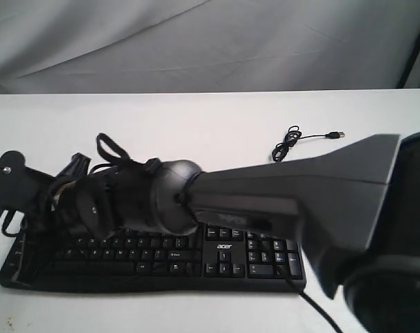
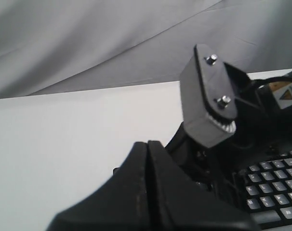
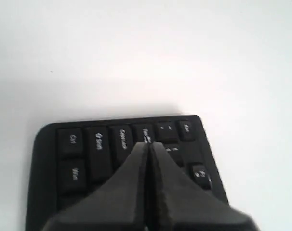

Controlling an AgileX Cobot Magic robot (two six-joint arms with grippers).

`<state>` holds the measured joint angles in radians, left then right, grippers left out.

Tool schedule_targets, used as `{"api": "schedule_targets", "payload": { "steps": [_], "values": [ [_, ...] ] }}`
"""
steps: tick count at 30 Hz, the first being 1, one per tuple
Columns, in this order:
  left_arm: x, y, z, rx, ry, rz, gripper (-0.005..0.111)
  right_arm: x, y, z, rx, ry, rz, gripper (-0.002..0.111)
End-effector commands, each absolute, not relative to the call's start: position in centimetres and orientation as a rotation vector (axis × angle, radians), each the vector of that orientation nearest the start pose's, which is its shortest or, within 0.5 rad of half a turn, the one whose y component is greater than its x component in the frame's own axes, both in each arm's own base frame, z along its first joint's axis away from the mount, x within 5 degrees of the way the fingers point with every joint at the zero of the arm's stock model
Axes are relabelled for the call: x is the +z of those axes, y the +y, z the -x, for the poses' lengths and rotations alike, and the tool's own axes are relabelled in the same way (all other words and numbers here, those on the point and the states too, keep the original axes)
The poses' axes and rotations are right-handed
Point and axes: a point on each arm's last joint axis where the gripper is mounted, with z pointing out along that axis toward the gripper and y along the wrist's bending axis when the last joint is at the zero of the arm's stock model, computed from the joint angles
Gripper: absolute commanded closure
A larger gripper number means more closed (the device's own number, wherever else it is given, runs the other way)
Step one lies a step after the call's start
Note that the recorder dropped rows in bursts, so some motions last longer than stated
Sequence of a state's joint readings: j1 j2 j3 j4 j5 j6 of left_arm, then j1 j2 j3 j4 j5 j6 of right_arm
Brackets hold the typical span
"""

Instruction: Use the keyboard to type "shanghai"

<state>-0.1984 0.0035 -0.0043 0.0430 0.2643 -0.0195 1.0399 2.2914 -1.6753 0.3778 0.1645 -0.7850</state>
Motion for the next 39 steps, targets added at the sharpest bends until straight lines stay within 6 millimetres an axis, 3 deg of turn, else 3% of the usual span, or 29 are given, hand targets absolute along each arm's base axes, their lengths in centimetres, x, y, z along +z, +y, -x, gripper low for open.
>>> {"api": "schedule_targets", "payload": {
  "steps": [1, 5, 26, 39],
  "values": [
    [19.0, -1.0, -5.4, -0.124, 1.735, -0.185, 0.107, 12.9, 45.9, -25.7, 0.398, 1.677, 1.586, 0.108],
    [19.0, -1.0, -5.4, -0.124, 1.735, -0.185, 0.107, 11.8, 46.0, -25.9, 0.388, 1.684, 1.596, 0.108],
    [19.0, -1.0, -5.4, -0.124, 1.735, -0.185, 0.107, 11.5, 45.9, -26.6, 0.361, 1.65, 1.575, 0.108],
    [19.0, -1.0, -5.4, -0.124, 1.735, -0.185, 0.107, 10.1, 45.9, -26.7, 0.35, 1.662, 1.583, 0.108]
  ]
}}
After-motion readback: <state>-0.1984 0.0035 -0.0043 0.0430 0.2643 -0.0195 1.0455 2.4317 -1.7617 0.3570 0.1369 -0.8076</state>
